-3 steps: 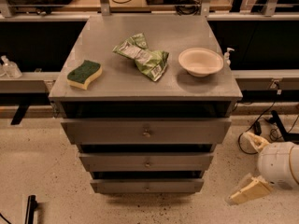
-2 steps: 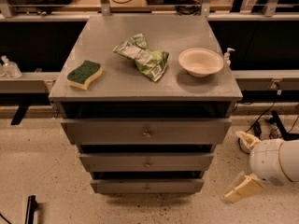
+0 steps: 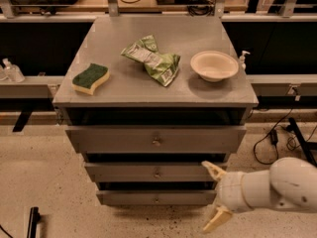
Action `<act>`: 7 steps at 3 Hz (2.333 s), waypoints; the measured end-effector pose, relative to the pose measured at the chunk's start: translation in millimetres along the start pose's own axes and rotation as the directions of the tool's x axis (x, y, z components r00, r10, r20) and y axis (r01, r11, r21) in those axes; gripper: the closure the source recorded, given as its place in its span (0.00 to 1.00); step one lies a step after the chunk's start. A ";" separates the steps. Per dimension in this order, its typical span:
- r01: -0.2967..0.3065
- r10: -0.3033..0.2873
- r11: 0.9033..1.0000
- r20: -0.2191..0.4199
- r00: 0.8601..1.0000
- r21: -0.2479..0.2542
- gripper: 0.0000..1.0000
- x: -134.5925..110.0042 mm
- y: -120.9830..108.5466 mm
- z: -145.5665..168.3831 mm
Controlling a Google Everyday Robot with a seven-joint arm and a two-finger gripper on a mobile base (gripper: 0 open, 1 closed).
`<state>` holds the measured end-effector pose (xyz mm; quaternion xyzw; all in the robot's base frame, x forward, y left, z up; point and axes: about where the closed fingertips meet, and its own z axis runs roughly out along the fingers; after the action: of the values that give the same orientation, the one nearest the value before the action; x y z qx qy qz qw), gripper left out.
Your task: Open bottom drawer
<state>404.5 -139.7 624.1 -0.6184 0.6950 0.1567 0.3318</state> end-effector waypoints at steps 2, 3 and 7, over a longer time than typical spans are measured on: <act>0.195 -0.198 0.979 -0.055 0.979 -0.049 0.00 17.2 21.6 70.4; 0.196 -0.202 0.978 -0.072 0.977 -0.078 0.00 17.4 25.3 70.8; 0.123 -0.144 0.973 -0.093 0.985 -0.197 0.00 187.6 17.3 168.3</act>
Offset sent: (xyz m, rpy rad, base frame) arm -0.0050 0.0234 -0.0489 -0.0537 -0.0356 0.1094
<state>430.0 -172.6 374.9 -0.7000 0.6504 0.1665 0.2434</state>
